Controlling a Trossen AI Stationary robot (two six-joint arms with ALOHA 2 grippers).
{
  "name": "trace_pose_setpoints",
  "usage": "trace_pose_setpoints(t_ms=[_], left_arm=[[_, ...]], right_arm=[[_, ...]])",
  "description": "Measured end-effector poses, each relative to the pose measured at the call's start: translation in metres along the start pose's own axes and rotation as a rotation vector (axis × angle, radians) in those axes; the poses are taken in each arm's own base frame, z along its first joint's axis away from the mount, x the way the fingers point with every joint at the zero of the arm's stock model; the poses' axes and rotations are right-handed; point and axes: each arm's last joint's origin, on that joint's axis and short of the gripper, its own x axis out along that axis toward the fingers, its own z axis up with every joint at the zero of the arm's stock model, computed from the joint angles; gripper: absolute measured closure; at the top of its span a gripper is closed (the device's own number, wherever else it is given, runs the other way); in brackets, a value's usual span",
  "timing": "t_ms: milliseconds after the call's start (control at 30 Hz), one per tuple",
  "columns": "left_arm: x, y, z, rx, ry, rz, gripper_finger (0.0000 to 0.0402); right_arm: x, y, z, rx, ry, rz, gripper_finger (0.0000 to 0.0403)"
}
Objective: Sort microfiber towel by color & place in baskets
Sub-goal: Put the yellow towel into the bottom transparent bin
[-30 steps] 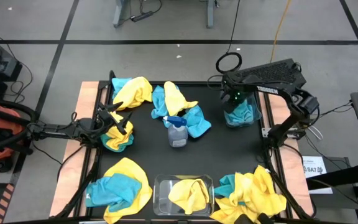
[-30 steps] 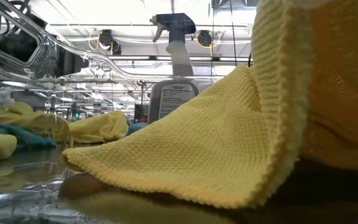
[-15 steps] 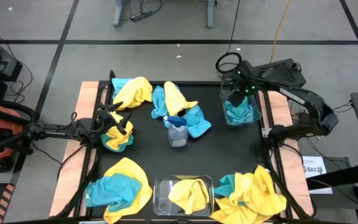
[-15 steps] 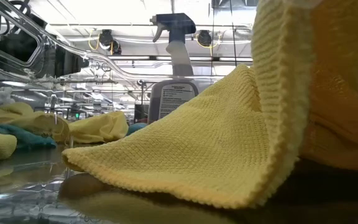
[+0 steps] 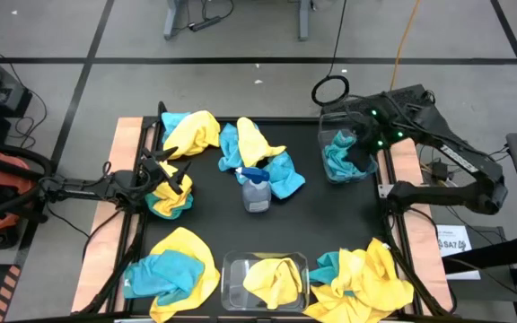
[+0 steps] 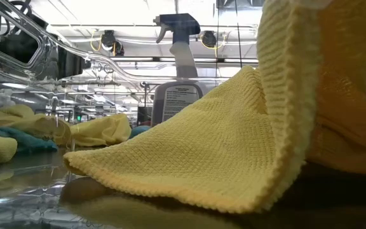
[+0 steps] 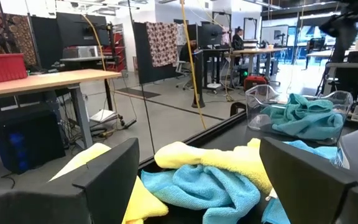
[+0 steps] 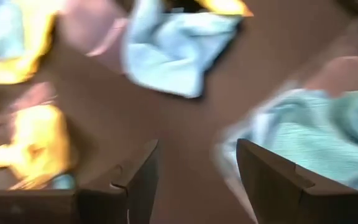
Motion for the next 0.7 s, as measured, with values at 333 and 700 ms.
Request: trace_pose_setpoints(t_ms=[333, 700], left_arm=[[0.000, 0.000, 0.000, -0.002, 0.001, 0.000, 0.0063], [0.000, 0.000, -0.001, 0.002, 0.004, 0.000, 0.0063]], right_arm=[[-0.010, 0.036, -0.020, -0.091, 0.022, 0.156, 0.0197], [0.006, 0.077, -0.021, -0.246, 0.077, 0.318, 0.0197]])
